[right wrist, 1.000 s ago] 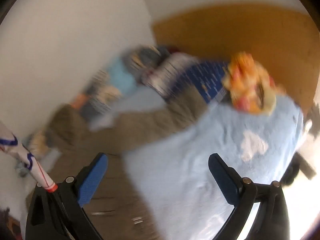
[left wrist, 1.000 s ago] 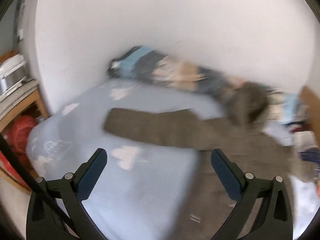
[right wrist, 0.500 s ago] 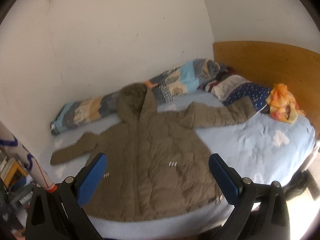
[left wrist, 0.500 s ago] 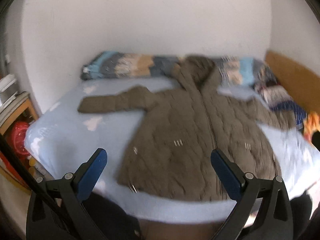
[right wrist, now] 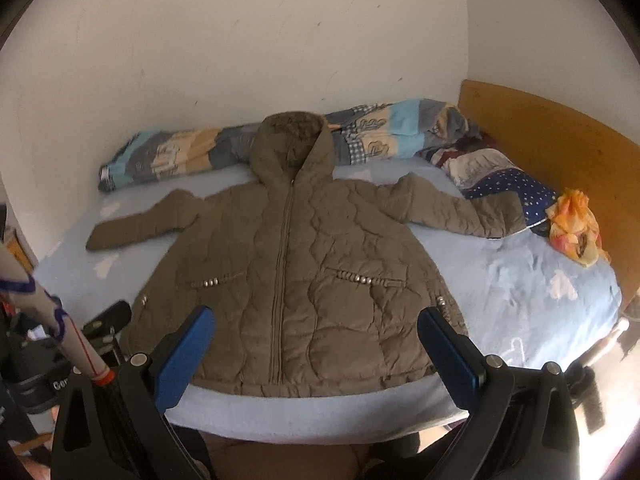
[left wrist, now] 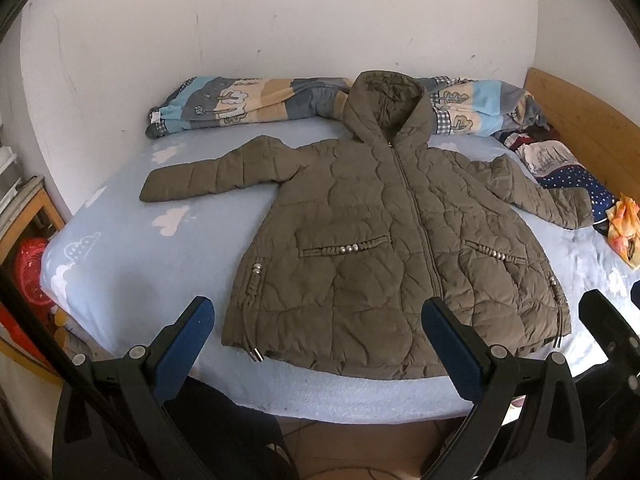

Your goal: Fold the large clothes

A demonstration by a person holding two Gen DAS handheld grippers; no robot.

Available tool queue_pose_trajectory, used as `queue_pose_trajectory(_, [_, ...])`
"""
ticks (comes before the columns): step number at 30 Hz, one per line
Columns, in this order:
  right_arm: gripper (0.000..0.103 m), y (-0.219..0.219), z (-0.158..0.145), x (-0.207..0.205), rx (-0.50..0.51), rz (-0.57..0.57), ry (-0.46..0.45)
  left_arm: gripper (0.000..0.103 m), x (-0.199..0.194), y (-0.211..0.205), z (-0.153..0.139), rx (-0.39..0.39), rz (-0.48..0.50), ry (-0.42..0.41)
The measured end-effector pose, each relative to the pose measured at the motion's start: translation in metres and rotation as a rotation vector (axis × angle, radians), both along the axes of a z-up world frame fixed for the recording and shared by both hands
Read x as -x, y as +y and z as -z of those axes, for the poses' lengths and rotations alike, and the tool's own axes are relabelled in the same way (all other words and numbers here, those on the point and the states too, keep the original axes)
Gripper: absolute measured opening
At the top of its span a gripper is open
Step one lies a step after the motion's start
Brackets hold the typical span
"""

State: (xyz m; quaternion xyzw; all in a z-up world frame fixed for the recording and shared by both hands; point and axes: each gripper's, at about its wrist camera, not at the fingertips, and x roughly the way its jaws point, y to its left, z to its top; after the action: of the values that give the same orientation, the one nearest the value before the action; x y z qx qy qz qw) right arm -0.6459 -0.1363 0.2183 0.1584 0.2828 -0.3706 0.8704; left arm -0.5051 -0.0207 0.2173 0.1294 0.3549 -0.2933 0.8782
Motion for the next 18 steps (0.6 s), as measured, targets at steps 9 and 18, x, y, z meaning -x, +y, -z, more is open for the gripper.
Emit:
queue_pose_trajectory(9, [0.103,-0.004,0.021,-0.005,-0.015,-0.011,0.048,0.103,-0.003,-0.004,0.013,-0.022,0.009,0.016])
queue_pose_trajectory(18, [0.103,-0.008,0.029,-0.008,-0.024,-0.014,0.072,0.103,-0.003,-0.006,0.020,-0.032,0.013,0.016])
